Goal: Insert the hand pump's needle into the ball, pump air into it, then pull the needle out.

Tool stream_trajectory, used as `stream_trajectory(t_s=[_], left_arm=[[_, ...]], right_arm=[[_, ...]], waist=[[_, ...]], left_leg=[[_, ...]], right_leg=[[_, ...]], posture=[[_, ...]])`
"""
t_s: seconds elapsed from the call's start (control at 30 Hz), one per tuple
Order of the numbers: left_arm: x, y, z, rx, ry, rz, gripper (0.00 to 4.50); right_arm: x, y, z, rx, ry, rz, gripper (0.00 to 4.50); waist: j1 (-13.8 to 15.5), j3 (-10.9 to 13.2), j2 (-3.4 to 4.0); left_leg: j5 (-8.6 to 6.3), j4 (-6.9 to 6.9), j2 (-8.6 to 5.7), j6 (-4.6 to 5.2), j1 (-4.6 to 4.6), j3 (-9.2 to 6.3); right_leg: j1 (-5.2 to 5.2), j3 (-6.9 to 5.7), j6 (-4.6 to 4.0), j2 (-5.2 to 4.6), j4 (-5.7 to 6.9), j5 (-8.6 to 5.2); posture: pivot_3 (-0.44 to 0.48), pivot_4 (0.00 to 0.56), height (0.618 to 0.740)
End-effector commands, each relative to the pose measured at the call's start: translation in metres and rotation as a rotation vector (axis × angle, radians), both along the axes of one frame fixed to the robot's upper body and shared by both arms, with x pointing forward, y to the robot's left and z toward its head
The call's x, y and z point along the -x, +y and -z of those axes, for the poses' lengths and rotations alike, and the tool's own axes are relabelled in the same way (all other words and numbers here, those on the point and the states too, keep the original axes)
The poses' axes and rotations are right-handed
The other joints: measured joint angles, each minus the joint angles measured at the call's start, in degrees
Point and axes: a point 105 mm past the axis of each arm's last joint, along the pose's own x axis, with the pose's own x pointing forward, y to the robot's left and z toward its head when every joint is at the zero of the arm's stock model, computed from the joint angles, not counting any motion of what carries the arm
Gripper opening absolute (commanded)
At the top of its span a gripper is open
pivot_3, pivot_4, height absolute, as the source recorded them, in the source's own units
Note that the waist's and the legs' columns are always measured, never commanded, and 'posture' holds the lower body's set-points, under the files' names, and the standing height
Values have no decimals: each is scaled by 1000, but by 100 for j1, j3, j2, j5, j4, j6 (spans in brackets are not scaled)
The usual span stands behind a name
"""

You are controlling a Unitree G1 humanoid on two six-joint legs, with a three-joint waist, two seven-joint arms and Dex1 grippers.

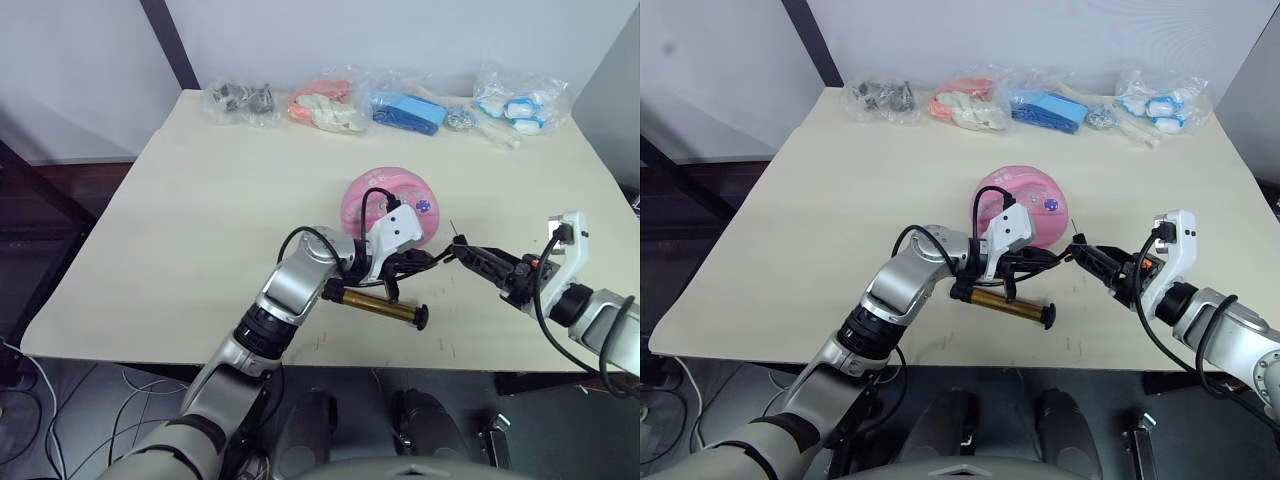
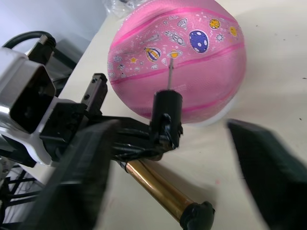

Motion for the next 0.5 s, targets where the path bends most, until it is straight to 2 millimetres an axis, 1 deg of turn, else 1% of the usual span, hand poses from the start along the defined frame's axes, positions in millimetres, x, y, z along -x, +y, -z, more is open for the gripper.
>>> stream_trajectory(t_s=[0.03,0.5], left_arm=[[6,-6,-15,27,-47,35,0],[7,-5,-15,23,-53,35,0]], right_arm=[[0,4,-6,-5,-24,-19,3336],[-6,8,-6,-29,-27,-9,3336]], waist=[[2,0,0],[1,0,0]], left_leg=[[0,0,0,0,-1,0],[0,0,0,0,-1,0]], right_leg=[[0,0,0,0,-1,0],[0,0,1,0,-1,0]], posture=[[0,150,740],[0,150,740]])
